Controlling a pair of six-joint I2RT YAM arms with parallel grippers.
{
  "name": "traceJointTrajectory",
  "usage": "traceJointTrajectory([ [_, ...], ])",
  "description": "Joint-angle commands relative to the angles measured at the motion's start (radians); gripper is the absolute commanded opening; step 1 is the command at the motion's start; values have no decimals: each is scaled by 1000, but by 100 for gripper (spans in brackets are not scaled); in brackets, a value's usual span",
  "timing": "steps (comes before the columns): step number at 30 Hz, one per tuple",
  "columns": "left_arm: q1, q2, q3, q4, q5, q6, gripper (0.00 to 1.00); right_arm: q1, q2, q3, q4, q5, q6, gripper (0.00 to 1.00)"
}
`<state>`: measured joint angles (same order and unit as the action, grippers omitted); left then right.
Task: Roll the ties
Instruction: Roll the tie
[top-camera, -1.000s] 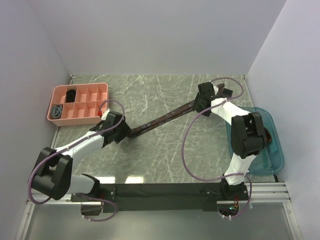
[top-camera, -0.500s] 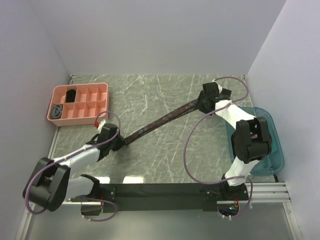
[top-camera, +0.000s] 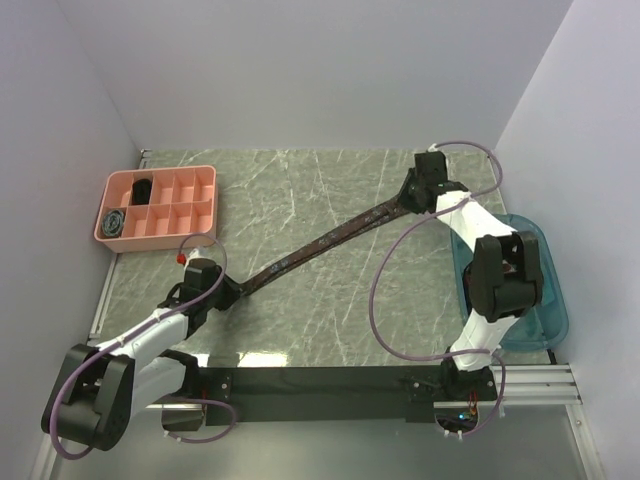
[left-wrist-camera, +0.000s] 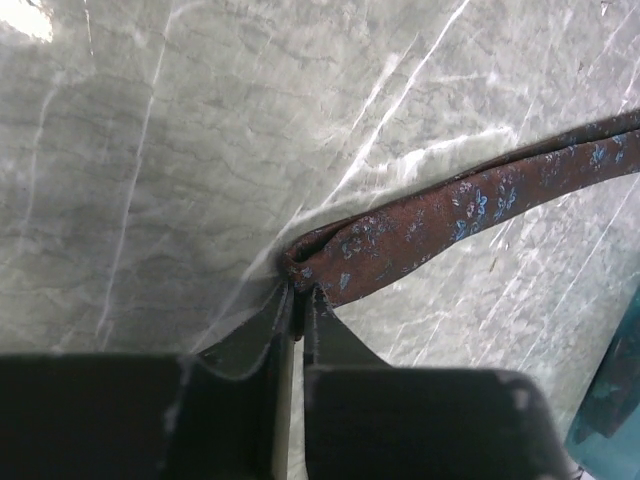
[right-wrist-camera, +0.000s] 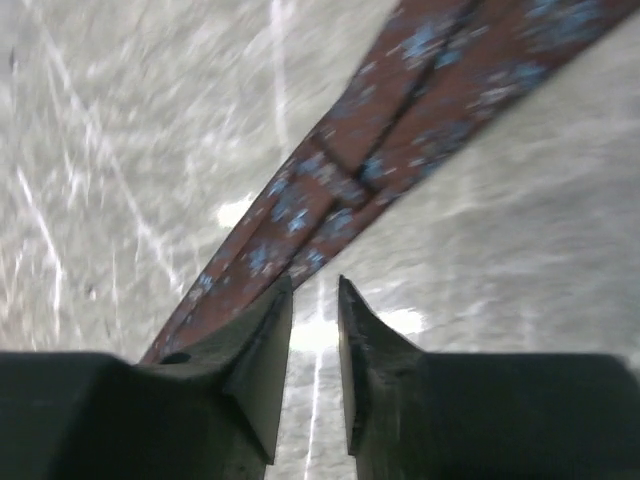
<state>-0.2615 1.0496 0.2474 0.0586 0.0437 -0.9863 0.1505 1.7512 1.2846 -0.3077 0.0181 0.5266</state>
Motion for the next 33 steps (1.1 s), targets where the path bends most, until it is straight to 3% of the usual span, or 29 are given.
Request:
traceJointTrajectory([
  [1, 10, -20, -2, 23, 30, 17, 6, 32, 33, 18, 54, -87, 18, 29],
  [3, 10, -22, 21, -28, 7, 17, 5, 55, 50, 22, 65, -105, 30, 18],
  [9, 16, -30, 36, -55, 7, 5, 3, 201, 108, 36, 143, -239, 42, 10],
  [16, 22, -16, 49, -88, 13, 9, 1, 382, 105, -85, 415, -369, 115, 13],
  [24, 28, -39, 56, -109, -2, 17, 1, 563, 229, 28, 432, -391, 137, 16],
  [33, 38, -60, 61, -149, -18, 9, 1, 581, 306, -120, 556, -374, 236, 16],
])
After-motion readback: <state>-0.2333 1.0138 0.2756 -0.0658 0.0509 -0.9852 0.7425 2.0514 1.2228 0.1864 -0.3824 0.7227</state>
